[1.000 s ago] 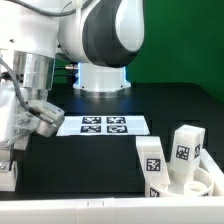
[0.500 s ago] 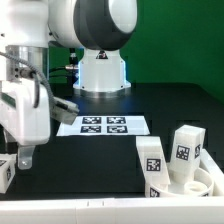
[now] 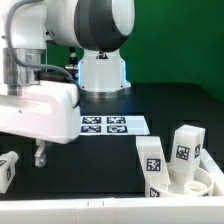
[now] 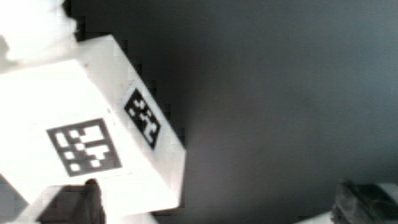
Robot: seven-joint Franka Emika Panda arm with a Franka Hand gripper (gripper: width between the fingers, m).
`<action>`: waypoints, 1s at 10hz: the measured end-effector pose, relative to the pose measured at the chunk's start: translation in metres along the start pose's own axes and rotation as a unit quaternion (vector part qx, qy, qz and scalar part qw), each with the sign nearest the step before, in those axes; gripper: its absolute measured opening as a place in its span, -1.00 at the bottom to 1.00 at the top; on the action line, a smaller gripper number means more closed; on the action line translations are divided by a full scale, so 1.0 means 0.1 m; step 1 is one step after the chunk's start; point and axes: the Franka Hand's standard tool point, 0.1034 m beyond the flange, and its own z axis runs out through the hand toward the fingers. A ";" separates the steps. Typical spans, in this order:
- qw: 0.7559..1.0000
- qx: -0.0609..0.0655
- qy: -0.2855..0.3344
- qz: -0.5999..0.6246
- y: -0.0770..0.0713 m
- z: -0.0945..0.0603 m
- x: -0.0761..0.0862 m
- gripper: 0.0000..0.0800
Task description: Assemble stool
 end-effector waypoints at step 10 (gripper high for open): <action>1.000 -0.010 -0.002 0.020 0.10 0.15 -0.08 0.62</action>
Offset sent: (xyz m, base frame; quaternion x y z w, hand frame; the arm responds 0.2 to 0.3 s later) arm 0.0000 0.0000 0.0000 0.0000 0.0000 0.0000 1.0000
